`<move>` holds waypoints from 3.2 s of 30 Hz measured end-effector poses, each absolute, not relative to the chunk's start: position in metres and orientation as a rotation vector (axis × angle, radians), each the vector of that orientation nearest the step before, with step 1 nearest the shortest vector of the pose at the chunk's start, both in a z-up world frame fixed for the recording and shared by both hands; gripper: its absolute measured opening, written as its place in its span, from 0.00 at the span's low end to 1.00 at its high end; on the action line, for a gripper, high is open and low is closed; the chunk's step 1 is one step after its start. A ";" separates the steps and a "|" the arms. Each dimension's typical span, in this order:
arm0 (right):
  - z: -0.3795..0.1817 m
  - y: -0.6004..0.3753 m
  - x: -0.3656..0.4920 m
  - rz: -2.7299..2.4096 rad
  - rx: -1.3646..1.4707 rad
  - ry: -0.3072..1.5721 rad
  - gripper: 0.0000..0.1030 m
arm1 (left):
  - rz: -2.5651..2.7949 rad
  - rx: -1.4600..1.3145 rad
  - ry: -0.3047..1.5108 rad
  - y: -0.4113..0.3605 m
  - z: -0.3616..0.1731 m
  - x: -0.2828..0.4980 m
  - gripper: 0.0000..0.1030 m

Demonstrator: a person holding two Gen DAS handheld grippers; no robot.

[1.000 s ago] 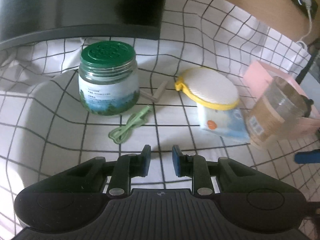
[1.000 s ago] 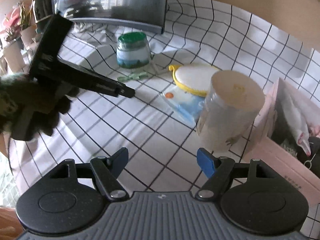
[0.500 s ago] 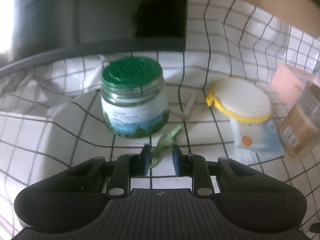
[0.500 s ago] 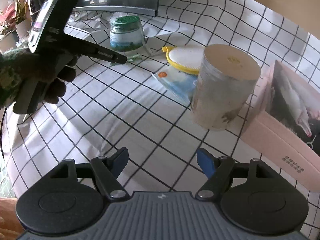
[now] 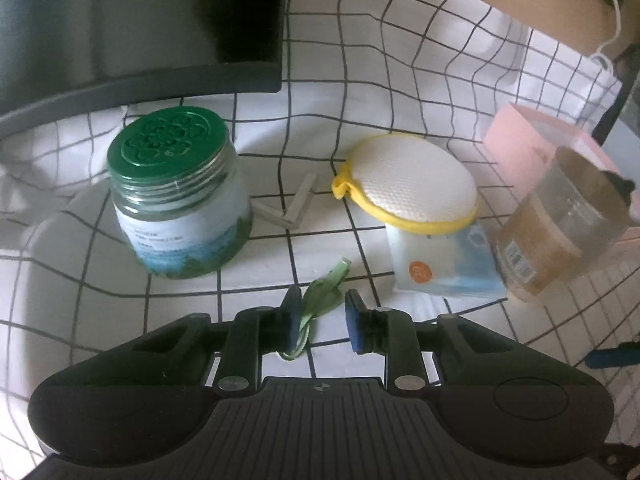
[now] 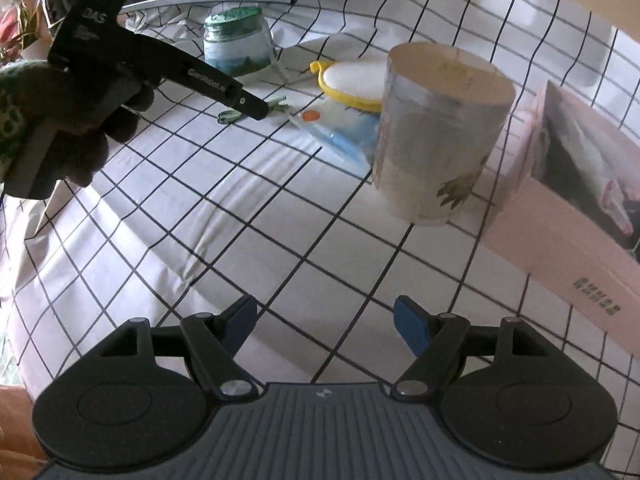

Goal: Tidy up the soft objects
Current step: 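Grasp the small green plastic clip with the left tool and lift it, then grasp the clear plastic stick beside the jar with the right tool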

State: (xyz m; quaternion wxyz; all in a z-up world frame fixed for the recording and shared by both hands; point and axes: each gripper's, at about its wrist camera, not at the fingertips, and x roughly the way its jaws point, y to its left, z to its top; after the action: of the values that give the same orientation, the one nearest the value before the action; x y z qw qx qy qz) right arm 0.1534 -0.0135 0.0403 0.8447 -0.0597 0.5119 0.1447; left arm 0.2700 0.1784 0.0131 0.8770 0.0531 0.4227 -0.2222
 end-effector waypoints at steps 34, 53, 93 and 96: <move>0.090 0.015 0.187 0.445 -0.271 1.014 0.86 | -0.294 -0.166 0.791 0.229 0.024 0.207 0.22; 0.073 0.136 0.385 0.673 -0.612 1.211 0.25 | -0.022 -0.467 0.640 0.334 0.036 0.121 0.22; 0.034 0.133 0.388 0.652 -0.486 1.413 0.22 | -0.002 -0.381 0.745 0.299 0.036 0.143 0.22; 0.033 0.130 0.387 0.628 -0.484 1.407 0.12 | 0.006 -0.364 0.754 0.297 0.038 0.141 0.22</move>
State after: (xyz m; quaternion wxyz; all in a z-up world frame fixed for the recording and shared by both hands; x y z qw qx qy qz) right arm 0.3871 0.1303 0.0332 0.6914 -0.2164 0.6294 0.2810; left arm 0.1411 0.2972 0.0376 0.9137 -0.1766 0.3660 0.0027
